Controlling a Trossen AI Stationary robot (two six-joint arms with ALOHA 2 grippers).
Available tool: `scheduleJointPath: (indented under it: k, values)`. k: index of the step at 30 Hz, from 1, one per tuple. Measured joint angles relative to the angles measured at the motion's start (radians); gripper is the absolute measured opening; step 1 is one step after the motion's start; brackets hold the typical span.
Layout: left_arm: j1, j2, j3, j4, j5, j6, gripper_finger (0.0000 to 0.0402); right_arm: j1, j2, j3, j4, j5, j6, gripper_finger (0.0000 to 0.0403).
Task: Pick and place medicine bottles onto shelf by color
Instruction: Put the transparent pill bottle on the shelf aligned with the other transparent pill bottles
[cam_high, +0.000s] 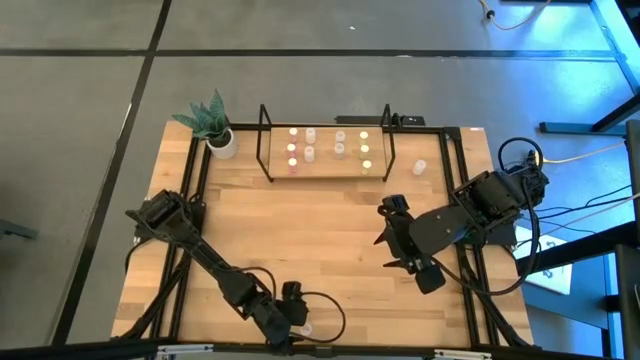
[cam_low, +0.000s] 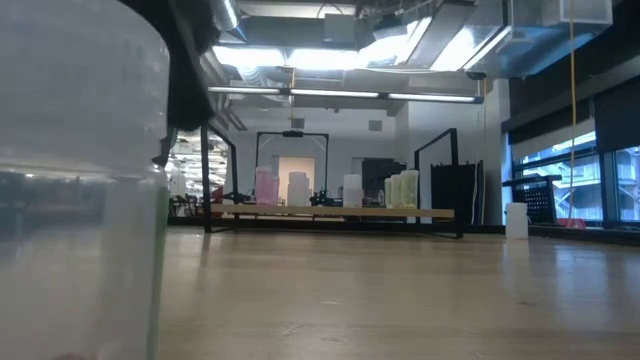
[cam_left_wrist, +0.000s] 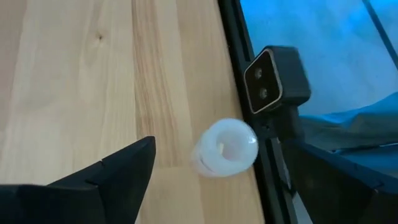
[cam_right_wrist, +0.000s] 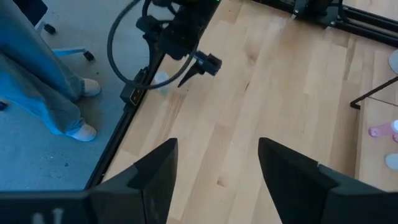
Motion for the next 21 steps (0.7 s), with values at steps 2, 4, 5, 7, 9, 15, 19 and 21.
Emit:
scheduleJointPath:
  k: [2, 4, 5, 7, 9, 15, 19, 21]
  values:
    - [0.002, 0.012, 0.0, 0.005, 0.0, 0.0, 0.0346, 0.0, 0.0, 0.0, 0.004, 0.0, -0.001, 0.0224]
    - [0.004, 0.025, 0.0, 0.018, -0.003, 0.0, 0.0346, 0.0, 0.0, 0.0, 0.005, 0.001, 0.001, 0.0224]
    - [0.004, 0.03, 0.0, 0.02, -0.007, 0.0, 0.0346, 0.0, 0.0, 0.0, 0.005, 0.0, 0.0, 0.0224]
    - [0.005, 0.043, 0.0, 0.037, -0.015, 0.0, 0.0346, 0.0, 0.0, 0.0, 0.011, 0.0, -0.001, 0.0224]
    - [0.005, 0.053, 0.0, 0.049, -0.017, 0.0, 0.0346, 0.0, 0.0, 0.0, 0.011, 0.0, 0.001, 0.0224]
    - [0.005, 0.056, 0.0, 0.062, -0.02, 0.0, 0.0346, 0.0, 0.0, 0.0, 0.025, 0.0, 0.001, 0.0224]
    - [0.005, 0.056, 0.0, 0.058, -0.026, -0.001, 0.0346, 0.0, 0.0, 0.0, 0.039, 0.0, 0.0, 0.0224]
    - [0.005, 0.056, 0.0, 0.051, -0.048, -0.003, 0.0346, 0.0, 0.0, 0.0, 0.039, 0.0, 0.0, 0.0224]
